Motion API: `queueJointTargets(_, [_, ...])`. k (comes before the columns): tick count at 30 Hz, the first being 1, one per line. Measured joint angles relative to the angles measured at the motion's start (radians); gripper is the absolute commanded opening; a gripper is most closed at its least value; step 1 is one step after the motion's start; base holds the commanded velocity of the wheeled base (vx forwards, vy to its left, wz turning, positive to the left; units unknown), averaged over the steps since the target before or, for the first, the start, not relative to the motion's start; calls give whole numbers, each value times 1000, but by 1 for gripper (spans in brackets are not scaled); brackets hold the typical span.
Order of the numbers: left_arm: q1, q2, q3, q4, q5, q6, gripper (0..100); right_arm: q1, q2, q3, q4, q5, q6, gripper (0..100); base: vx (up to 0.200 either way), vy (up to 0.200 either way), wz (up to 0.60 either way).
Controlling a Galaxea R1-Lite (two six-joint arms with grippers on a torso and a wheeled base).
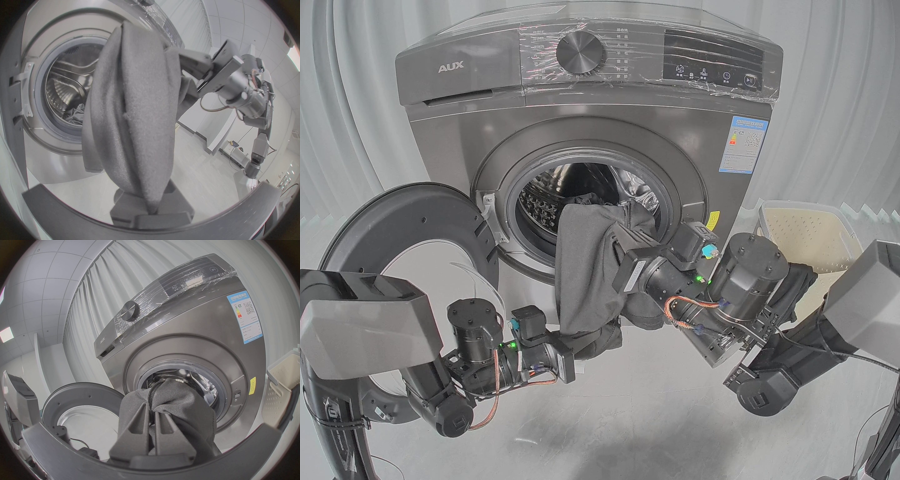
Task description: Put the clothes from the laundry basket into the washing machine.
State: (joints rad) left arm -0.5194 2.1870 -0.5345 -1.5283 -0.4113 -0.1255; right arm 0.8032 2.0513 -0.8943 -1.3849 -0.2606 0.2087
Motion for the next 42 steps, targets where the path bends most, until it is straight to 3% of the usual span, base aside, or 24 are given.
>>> queueJointTargets(3, [0, -29, 45, -23, -2, 7, 0, -6, 8, 6, -13, 12, -2, 0, 0, 0, 0])
queueJointTargets(4, [0, -43, 56, -23, -4, 7, 0, -7, 10, 13, -17, 17, -4, 100, 0, 0, 0])
queueJointTargets(17, [13, -167, 67, -25, -13, -52, 0, -42, 30, 159, -6, 31, -14, 100, 0, 0, 0])
queueJointTargets(27, [20, -185, 34, -25, -5, -67, 0, -54, 49, 223, -1, 35, -20, 100, 0, 0, 0])
queueJointTargets(33, [22, -190, 31, -25, -3, -67, 0, -55, 58, 260, -4, 64, -20, 100, 0, 0, 0])
queueJointTargets(42, [24, -193, 13, -25, 0, -72, 0, -78, 68, 271, -2, 72, -22, 100, 0, 0, 0])
